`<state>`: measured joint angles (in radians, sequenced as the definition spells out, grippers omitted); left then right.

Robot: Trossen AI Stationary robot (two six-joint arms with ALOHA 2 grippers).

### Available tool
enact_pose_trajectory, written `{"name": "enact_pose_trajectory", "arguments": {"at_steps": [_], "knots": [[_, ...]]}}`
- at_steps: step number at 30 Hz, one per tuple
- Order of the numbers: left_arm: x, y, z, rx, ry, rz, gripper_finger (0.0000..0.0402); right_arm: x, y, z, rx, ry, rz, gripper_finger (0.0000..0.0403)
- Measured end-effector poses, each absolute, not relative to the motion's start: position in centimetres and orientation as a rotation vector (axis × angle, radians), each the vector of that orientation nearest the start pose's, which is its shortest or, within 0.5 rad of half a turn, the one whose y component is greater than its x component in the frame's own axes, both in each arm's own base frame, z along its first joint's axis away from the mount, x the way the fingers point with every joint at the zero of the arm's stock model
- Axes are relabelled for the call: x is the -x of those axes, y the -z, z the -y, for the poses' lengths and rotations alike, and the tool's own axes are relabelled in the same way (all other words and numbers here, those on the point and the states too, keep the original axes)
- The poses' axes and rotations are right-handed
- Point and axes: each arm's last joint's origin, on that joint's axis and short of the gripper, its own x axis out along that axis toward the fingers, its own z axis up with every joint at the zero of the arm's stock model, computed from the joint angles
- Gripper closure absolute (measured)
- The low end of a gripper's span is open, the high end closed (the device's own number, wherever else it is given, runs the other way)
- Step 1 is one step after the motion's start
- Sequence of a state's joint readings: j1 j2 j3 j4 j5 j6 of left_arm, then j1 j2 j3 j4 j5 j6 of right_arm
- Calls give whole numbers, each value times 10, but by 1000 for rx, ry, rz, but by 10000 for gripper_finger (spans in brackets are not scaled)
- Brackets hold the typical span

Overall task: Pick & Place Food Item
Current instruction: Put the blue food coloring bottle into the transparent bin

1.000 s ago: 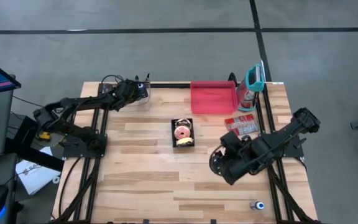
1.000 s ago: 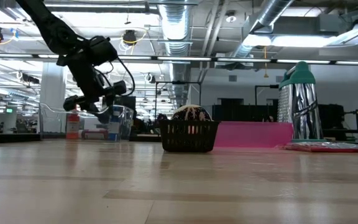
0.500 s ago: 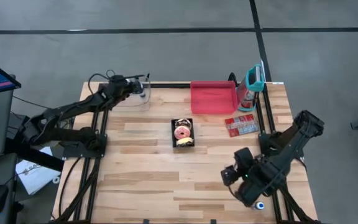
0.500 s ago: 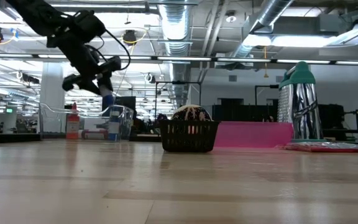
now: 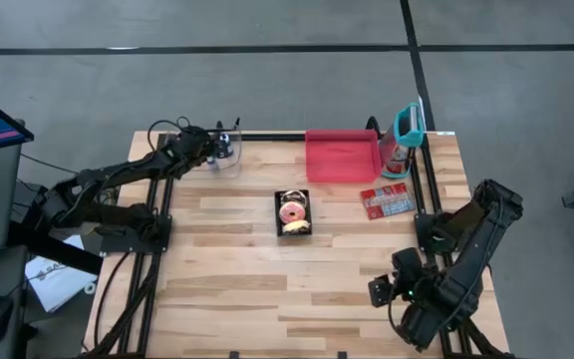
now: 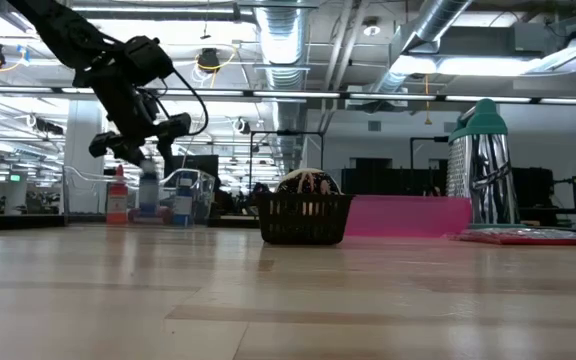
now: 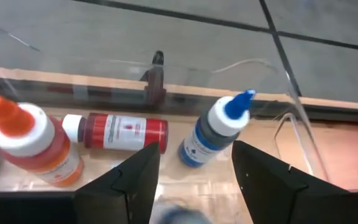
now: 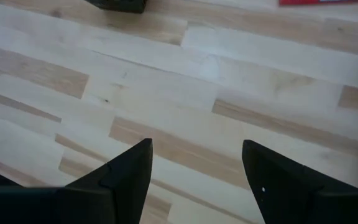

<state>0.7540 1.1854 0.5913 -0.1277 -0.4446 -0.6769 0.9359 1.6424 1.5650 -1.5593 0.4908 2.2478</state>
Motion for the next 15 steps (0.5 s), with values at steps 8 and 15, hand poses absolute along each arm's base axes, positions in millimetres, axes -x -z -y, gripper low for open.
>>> {"name": "enact_pose_trajectory", "arguments": {"at_steps": [8,15], "knots": [[-158,-208,-162,668,-1304,-296,196,-169,-299,-223,-883,1021,-968,163],[-150,-249,-134,649,-985,-173,197,-161,-290,-238,-964,985,-1104,184]]}}
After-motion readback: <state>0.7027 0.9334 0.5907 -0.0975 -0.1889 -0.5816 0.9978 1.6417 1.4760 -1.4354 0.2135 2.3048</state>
